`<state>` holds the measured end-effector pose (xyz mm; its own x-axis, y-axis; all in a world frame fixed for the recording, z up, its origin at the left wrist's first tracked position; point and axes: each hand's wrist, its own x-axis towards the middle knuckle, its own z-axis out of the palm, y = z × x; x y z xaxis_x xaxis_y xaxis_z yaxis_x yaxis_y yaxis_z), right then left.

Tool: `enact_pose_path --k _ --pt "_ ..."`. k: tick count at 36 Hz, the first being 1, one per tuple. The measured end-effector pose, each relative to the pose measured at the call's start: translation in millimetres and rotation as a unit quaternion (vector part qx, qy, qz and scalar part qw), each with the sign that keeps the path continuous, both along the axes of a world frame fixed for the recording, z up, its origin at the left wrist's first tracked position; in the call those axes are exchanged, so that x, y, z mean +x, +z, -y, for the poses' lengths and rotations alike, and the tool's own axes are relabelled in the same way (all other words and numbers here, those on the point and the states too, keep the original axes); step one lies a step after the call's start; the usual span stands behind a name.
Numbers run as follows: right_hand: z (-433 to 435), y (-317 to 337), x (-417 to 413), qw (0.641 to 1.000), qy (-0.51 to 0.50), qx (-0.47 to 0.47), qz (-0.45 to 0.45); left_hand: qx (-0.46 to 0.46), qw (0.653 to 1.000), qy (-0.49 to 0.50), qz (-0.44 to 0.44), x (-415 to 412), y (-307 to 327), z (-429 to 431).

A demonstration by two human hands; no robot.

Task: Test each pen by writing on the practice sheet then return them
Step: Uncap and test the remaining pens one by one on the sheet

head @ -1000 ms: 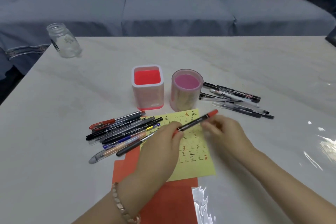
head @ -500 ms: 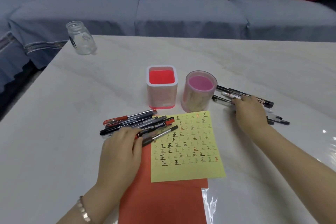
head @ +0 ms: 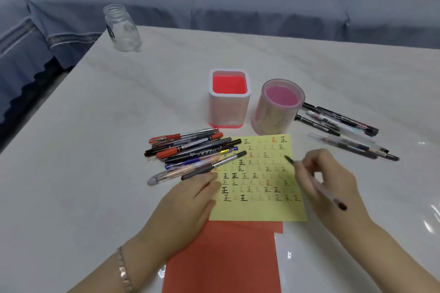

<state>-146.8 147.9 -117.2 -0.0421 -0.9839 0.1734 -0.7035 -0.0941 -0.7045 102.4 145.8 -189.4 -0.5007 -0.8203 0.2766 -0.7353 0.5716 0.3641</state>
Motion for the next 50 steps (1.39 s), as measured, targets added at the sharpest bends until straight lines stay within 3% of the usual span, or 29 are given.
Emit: enact_pose_path --k 5,10,14,22,38,41,45,48,50 --pt "2.6 -22.8 30.3 0.983 0.148 -0.063 -0.094 0.067 0.997 0.018 0.035 -1.9 -5.8 -4.3" --pt "4.6 -52.0 41.8 0.976 0.15 0.085 -0.133 0.08 0.995 0.038 0.052 -5.4 -5.9 -6.7" --pt "0.3 -64.5 37.0 0.966 0.159 0.095 -0.179 0.076 0.995 0.038 0.046 -6.0 -5.5 -7.1" --pt "-24.0 -66.7 16.2 0.97 0.13 0.101 -0.177 0.066 0.995 0.063 0.028 -6.8 -9.0 -15.6" --pt "-11.8 -67.1 -1.1 0.969 0.174 0.082 -0.156 0.077 0.996 -0.037 0.03 -29.7 -0.8 -5.1" --pt "-13.6 -67.5 -1.5 0.983 0.144 0.06 -0.097 0.064 0.996 -0.033 0.057 -32.5 -5.0 0.4" --pt "-24.8 -54.0 7.2 0.999 0.009 0.002 0.05 0.058 0.996 -0.037 0.063 -31.0 -7.1 4.4" --pt "-26.3 -42.8 17.8 0.972 -0.056 0.003 0.23 0.06 0.996 -0.033 0.061 -30.8 -7.5 6.5" --pt "-23.3 -41.1 22.4 0.954 -0.071 0.012 0.292 0.063 0.996 -0.03 0.055 -31.3 -7.7 7.5"
